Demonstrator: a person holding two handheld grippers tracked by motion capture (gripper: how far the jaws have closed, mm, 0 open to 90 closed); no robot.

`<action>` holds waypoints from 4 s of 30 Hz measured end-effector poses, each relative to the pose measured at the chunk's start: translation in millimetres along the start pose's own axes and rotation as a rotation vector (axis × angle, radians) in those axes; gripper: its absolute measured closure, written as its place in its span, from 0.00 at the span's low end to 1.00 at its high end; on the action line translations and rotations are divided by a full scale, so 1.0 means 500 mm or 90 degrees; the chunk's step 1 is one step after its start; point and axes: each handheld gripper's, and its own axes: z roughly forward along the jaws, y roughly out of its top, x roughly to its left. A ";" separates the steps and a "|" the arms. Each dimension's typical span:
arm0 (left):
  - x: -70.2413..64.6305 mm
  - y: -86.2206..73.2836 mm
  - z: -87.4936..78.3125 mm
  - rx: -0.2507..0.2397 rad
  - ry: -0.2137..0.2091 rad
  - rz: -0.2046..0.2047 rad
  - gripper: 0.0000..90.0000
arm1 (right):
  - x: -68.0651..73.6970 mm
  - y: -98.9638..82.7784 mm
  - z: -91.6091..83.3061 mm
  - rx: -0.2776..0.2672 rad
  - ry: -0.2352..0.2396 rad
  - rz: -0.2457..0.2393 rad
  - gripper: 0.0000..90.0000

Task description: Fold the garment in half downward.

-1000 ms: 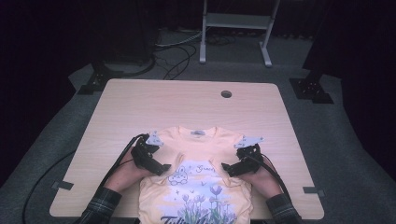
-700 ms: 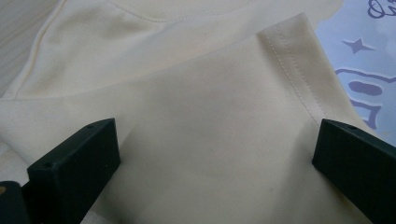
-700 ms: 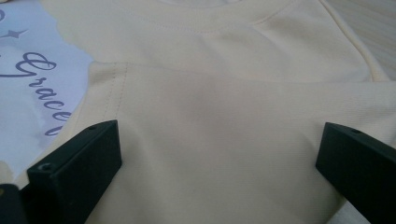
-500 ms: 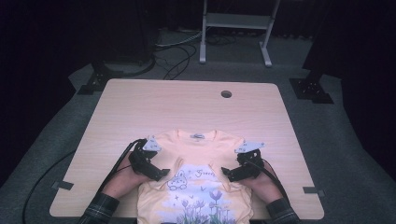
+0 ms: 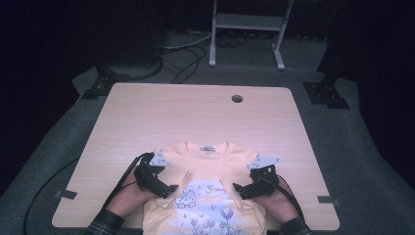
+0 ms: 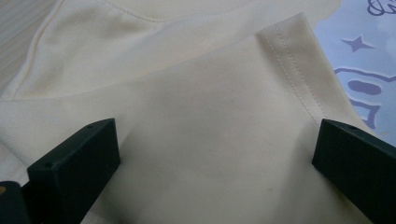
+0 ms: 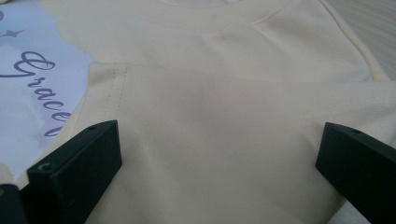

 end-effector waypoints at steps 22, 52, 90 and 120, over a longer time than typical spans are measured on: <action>-0.033 -0.024 -0.017 -0.011 -0.006 0.004 0.00 | 0.030 -0.025 -0.022 -0.007 0.005 0.000 0.00; 0.092 0.032 -0.059 -0.046 0.037 0.019 0.00 | 0.027 -0.027 -0.021 -0.015 0.015 -0.005 0.00; 0.225 -0.017 0.001 -0.049 0.022 -0.033 0.00 | 0.029 -0.029 -0.023 -0.017 0.010 -0.003 0.00; 0.226 -0.023 0.004 -0.065 0.015 -0.035 0.00 | -0.030 0.014 -0.052 -0.045 0.032 -0.030 0.00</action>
